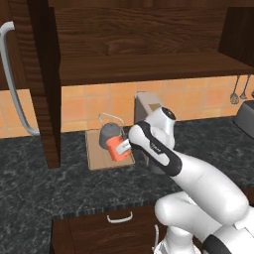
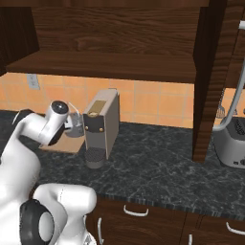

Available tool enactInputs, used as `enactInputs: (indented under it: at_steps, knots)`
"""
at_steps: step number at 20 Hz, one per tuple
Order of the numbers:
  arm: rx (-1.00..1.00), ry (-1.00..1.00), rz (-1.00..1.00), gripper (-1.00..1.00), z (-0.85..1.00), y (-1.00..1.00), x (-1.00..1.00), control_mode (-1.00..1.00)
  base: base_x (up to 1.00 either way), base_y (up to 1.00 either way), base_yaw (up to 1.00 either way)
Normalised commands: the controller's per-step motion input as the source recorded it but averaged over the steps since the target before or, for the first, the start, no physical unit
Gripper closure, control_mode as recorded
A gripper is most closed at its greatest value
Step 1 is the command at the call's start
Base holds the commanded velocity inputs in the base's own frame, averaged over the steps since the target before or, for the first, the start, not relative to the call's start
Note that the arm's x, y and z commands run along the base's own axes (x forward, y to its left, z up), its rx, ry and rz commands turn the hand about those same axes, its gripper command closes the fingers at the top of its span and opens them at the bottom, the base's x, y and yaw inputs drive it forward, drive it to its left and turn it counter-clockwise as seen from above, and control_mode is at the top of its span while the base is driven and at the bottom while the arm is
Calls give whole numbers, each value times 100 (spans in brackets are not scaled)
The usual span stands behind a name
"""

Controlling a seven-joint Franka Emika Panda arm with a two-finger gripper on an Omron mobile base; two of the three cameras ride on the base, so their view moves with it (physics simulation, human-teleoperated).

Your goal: Pick the kettle from the counter and place it on the tray. Then pick the mug from the cabinet and place it on the tray. Then close the cabinet doors.

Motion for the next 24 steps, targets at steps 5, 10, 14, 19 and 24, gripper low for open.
enactInputs:
  at_steps: [5,10,14,19,24]
  knots:
    - [2,-8,-4,100,-40,4,21,-100,0,0,0]
    - [5,-2,-2,100,-39,11,8,-100,0,0,0]
    - [10,-10,-2,100,-23,11,11,-100,0,0,0]
    - [7,-6,-5,100,-19,0,30,-100,0,0,0]
    - [3,0,-4,100,-23,0,31,-100,0,0,0]
